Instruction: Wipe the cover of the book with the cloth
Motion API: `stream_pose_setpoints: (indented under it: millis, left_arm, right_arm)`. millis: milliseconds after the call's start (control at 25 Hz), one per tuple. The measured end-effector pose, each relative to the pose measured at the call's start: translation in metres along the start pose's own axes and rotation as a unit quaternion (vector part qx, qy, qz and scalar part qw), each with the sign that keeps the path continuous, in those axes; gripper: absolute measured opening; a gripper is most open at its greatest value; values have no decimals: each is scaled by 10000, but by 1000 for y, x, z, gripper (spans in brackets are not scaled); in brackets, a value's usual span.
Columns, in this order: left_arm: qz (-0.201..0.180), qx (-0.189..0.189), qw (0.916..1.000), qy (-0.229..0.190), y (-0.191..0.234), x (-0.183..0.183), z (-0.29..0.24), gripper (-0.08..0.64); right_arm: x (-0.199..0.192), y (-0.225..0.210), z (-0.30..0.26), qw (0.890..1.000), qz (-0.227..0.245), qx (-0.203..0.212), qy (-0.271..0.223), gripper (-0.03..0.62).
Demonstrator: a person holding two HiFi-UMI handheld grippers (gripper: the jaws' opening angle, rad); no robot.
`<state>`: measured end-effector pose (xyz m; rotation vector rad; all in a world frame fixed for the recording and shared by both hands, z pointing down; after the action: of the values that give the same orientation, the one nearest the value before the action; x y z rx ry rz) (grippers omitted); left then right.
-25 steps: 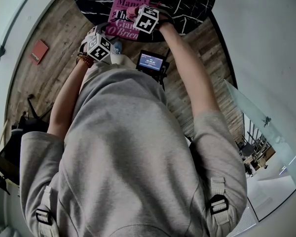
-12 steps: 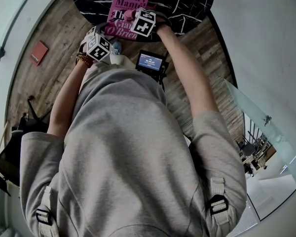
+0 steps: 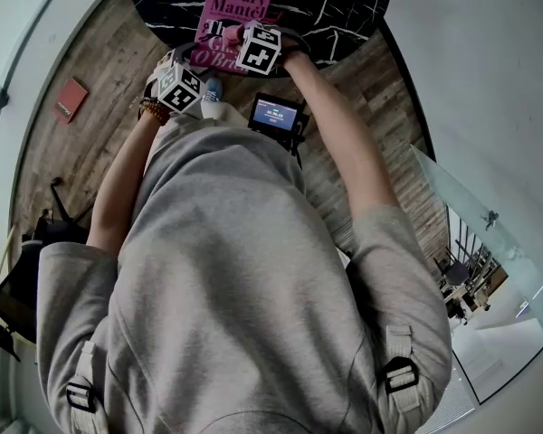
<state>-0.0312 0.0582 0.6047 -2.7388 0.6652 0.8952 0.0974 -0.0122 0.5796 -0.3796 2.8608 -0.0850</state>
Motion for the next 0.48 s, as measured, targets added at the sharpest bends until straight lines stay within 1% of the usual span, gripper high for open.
stream_pose_setpoints:
  millis: [480]
  left_arm:
    - [-3, 7, 10000, 14, 0, 0, -1, 320]
  right_arm:
    - [-2, 18, -2, 9999, 97, 125, -70, 101]
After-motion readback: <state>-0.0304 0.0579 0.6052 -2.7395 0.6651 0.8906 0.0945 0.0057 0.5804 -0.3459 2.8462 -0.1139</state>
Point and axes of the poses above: the fingertips, and each gripper's own axes: z backward along the fingers, y to its left, x out of its top, the point moved 9 cm from there along z, backward along the fingers, and after that the axes turned 8 degrees about -z, right-handed, at the moved point
